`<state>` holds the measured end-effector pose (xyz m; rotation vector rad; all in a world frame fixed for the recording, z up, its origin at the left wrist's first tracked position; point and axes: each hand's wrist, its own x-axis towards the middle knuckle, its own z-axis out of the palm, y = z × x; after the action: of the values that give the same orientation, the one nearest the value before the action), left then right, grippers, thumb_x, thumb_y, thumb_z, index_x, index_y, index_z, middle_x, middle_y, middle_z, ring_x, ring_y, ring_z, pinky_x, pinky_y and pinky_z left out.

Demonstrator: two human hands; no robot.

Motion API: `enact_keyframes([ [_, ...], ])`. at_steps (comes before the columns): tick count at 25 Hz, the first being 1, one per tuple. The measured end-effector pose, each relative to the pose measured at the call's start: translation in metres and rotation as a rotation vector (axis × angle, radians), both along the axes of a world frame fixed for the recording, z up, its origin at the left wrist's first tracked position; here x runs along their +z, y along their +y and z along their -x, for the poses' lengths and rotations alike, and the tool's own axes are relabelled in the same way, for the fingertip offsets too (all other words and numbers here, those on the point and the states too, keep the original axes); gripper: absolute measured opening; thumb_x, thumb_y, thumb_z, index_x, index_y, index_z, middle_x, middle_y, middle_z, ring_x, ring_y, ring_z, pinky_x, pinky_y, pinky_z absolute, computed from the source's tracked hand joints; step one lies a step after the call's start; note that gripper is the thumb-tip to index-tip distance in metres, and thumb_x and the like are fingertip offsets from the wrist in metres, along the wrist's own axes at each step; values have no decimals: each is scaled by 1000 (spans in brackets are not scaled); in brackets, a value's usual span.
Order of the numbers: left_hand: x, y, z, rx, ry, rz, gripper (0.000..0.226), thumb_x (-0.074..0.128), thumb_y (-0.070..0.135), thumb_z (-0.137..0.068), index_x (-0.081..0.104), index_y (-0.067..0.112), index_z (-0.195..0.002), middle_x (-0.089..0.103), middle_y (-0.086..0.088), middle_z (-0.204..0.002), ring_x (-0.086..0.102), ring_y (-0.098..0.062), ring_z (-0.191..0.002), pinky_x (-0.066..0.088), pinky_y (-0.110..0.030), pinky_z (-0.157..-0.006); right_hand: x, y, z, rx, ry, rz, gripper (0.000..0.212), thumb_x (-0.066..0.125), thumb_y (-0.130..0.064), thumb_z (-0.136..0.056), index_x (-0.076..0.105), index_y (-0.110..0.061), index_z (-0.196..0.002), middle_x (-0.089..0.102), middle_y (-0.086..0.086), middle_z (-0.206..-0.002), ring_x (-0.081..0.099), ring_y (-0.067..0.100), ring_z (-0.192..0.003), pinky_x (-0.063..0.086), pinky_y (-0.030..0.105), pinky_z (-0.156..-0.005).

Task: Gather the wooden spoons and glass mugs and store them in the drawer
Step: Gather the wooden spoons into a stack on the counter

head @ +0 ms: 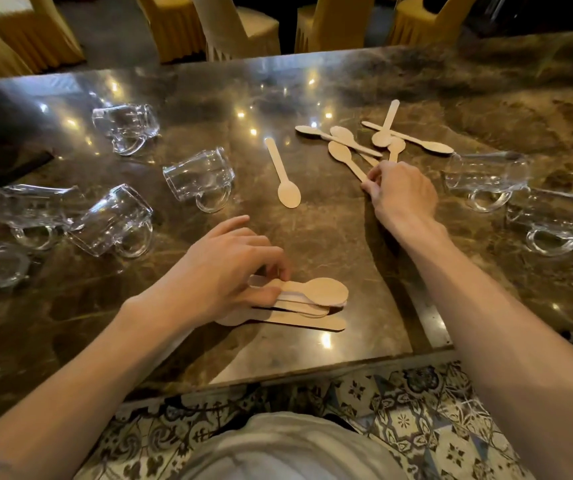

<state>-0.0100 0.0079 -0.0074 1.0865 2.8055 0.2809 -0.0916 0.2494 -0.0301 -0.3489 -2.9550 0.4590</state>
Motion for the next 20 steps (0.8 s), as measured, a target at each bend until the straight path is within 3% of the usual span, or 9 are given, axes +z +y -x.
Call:
enact_keyframes([
  [5, -8, 1, -2, 51, -58, -14, 17, 54, 46, -86, 61, 41, -102, 62, 18, -97, 55, -5, -104, 6, -26, -116, 5, -1, -3, 12, -5, -8, 25, 59, -29, -91, 66, -14, -111, 65, 11, -109, 59, 29, -102, 48, 44, -85],
  [14, -7, 0, 5, 21, -190, -76, 22, 58, 48, -85, 65, 36, -102, 63, 15, -97, 55, -6, -97, 18, -24, -110, 13, 0, -11, 22, -164, 37, 30, 51, -30, -95, 65, -13, -115, 63, 12, -113, 57, 30, -105, 46, 47, -93],
  [18, 10, -3, 13, 26, -186, -135, 43, 43, 60, -81, 67, 30, -102, 60, 20, -92, 51, 2, -84, 26, -3, -86, 26, 2, -26, 84, -157, 175, 25, 50, -29, -96, 64, -15, -111, 64, 7, -108, 58, 26, -102, 46, 47, -94],
  [20, 22, -7, 31, 72, -96, -136, 38, 46, 50, -84, 66, 26, -106, 57, 16, -94, 50, 0, -85, 31, -5, -75, 29, 0, -42, 175, -87, 200, 22, 51, -29, -95, 63, -18, -109, 60, 0, -98, 58, 21, -97, 46, 46, -92],
])
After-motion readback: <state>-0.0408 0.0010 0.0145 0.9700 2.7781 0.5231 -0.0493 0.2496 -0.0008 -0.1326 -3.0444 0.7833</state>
